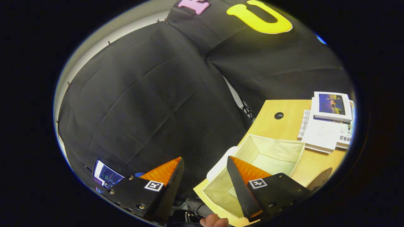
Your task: Open the storage box then place both shoes into the box .Put the left shoe in first, then the right shoe, with the right side of both shoes facing outward in a uniform manner.
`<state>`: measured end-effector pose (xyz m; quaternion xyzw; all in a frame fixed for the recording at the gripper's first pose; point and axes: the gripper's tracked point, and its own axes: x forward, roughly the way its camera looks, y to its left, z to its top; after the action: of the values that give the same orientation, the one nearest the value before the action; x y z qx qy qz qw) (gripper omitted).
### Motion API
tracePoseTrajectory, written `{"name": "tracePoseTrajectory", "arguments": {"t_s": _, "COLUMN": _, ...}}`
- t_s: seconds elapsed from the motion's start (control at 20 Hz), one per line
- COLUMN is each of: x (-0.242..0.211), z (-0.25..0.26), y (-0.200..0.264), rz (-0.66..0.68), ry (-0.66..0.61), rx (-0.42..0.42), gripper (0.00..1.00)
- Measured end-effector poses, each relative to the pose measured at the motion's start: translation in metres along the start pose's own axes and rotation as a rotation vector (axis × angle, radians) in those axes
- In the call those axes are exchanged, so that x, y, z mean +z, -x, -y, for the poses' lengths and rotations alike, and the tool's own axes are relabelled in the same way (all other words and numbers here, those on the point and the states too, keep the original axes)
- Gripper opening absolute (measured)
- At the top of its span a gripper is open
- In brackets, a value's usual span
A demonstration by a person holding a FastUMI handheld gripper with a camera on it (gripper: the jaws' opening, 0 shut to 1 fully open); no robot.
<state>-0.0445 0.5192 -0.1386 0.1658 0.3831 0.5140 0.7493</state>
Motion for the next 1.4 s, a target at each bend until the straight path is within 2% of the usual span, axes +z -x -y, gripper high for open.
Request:
{"name": "tracePoseTrajectory", "arguments": {"t_s": 0.35, "x": -0.022, "z": 0.064, "y": 0.085, "rz": 0.067, "ry": -0.057, "rx": -0.135, "gripper": 0.83}}
{"name": "tracePoseTrajectory", "arguments": {"t_s": 0.75, "x": -0.050, "z": 0.125, "y": 0.154, "rz": 0.110, "ry": -0.059, "rx": -0.323, "gripper": 0.83}}
{"name": "tracePoseTrajectory", "arguments": {"t_s": 0.9, "x": -0.063, "z": 0.152, "y": 0.173, "rz": 0.124, "ry": -0.079, "rx": -0.412, "gripper": 0.83}}
{"name": "tracePoseTrajectory", "arguments": {"t_s": 1.1, "x": -0.088, "z": 0.186, "y": 0.190, "rz": 0.128, "ry": -0.162, "rx": -0.488, "gripper": 0.83}}
{"name": "tracePoseTrajectory", "arguments": {"t_s": 1.3, "x": -0.124, "z": 0.222, "y": 0.205, "rz": 0.086, "ry": -0.179, "rx": -0.612, "gripper": 0.83}}
{"name": "tracePoseTrajectory", "arguments": {"t_s": 1.4, "x": -0.134, "z": 0.233, "y": 0.207, "rz": 0.094, "ry": -0.186, "rx": -0.642, "gripper": 0.83}}
